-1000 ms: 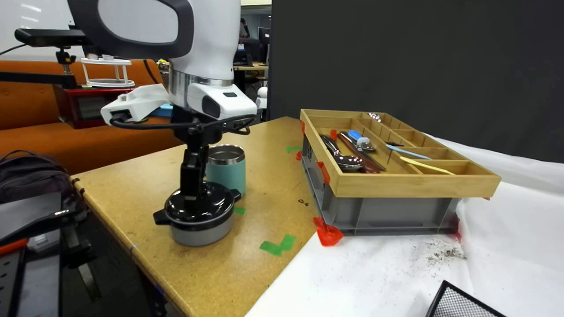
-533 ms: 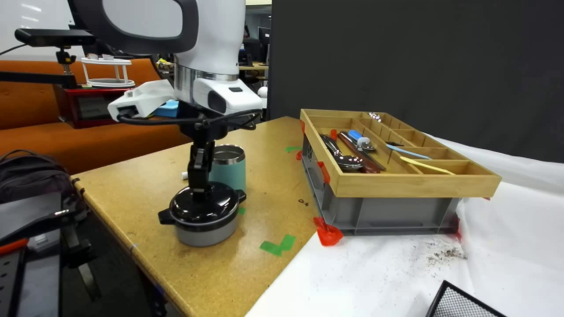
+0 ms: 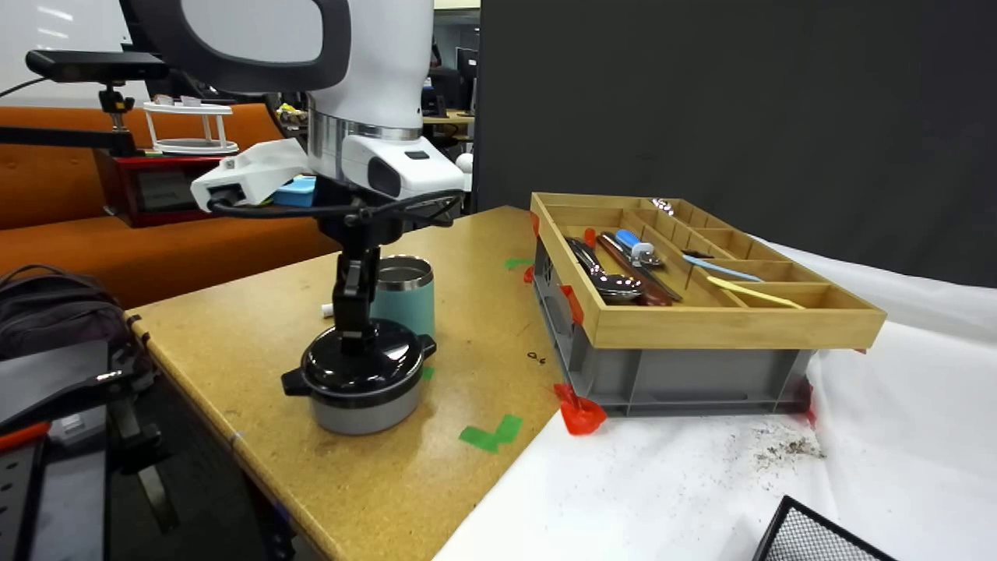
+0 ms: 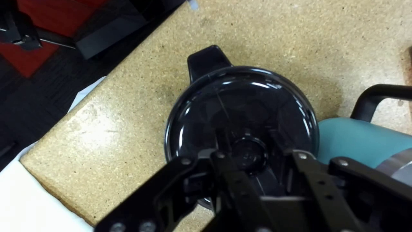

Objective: Remove the black lid from the grey pot, put the red marker inside the pot, remove the marker from the pot

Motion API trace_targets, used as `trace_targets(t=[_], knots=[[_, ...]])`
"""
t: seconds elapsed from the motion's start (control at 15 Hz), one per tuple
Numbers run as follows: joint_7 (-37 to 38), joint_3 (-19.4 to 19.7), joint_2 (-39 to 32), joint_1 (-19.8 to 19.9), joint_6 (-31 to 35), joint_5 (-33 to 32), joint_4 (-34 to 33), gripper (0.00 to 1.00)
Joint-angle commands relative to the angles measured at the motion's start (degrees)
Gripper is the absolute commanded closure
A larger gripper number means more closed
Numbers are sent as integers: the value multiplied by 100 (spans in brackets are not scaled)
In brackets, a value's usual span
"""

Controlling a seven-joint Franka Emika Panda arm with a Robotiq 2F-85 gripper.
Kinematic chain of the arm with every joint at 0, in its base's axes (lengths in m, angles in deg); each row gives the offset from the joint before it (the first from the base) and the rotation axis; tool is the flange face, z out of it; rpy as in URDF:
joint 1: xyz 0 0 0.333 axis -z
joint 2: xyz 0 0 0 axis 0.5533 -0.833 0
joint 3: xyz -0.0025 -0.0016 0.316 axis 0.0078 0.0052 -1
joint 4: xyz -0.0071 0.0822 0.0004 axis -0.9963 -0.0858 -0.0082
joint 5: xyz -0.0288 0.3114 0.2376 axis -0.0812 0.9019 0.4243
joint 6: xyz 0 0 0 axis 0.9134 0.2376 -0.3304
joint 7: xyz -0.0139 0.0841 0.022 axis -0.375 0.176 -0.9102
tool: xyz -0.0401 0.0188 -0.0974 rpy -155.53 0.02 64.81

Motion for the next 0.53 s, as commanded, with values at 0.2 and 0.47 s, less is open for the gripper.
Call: trace_targets(t=[0.2, 0.47], knots=[[364, 118, 599, -16, -306, -430, 158, 91], [793, 95, 898, 6, -539, -886, 82, 91]])
